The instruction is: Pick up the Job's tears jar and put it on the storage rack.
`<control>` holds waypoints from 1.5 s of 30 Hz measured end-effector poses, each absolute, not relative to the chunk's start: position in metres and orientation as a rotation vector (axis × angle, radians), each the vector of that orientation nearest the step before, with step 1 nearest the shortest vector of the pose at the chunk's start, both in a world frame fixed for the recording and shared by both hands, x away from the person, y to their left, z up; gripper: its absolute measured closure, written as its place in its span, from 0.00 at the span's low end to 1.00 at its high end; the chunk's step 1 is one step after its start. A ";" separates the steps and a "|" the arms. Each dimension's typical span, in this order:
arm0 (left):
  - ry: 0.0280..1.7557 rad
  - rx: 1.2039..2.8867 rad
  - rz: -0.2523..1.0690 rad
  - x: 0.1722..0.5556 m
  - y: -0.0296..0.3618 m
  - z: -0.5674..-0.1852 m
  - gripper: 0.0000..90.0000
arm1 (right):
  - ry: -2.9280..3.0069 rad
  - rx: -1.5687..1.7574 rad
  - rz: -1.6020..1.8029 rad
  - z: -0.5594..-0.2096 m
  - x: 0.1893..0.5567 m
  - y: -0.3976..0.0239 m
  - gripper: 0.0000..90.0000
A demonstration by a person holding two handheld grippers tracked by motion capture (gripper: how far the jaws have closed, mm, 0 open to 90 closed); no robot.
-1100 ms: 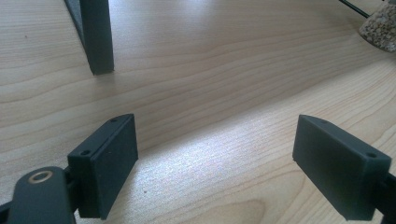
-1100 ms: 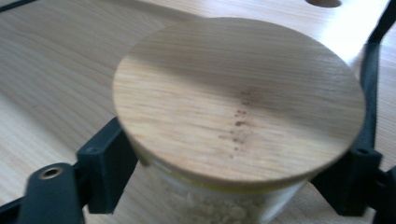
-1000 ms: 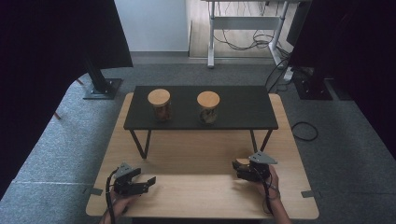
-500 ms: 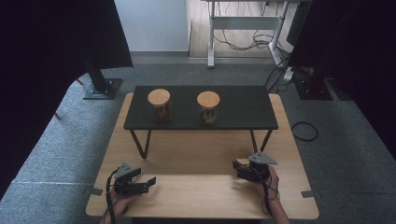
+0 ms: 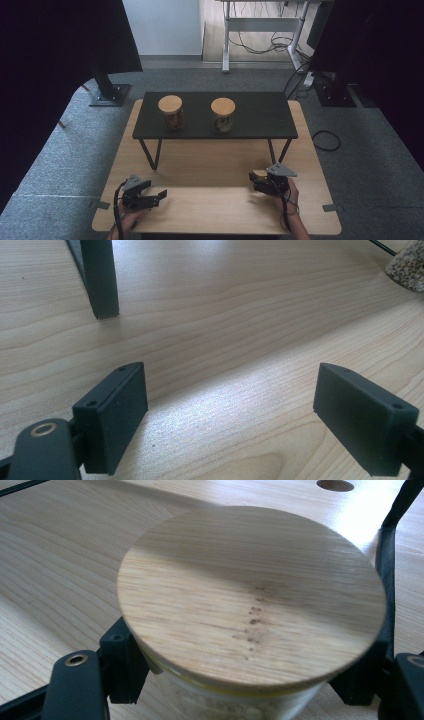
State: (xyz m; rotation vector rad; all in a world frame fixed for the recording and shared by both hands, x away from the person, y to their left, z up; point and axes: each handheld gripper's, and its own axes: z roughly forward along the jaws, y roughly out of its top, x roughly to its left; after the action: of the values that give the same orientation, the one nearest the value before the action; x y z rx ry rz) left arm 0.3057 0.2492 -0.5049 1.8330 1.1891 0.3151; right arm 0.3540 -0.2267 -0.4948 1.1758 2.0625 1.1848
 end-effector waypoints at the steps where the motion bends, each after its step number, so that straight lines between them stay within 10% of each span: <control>1: 1.189 1.833 0.315 0.306 0.249 -0.505 0.15 | 2.061 1.176 1.184 -0.495 0.354 -0.227 0.27; 45: 1.179 1.842 0.319 0.305 0.248 -0.505 0.15 | 2.031 0.985 1.416 -0.443 0.286 -0.234 0.27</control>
State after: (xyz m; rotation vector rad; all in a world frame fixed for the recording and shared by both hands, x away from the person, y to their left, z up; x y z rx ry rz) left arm 0.3055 0.2485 -0.5048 1.8415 1.1795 0.3189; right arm 0.2865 -0.2344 -0.4431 0.9851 2.0314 1.4163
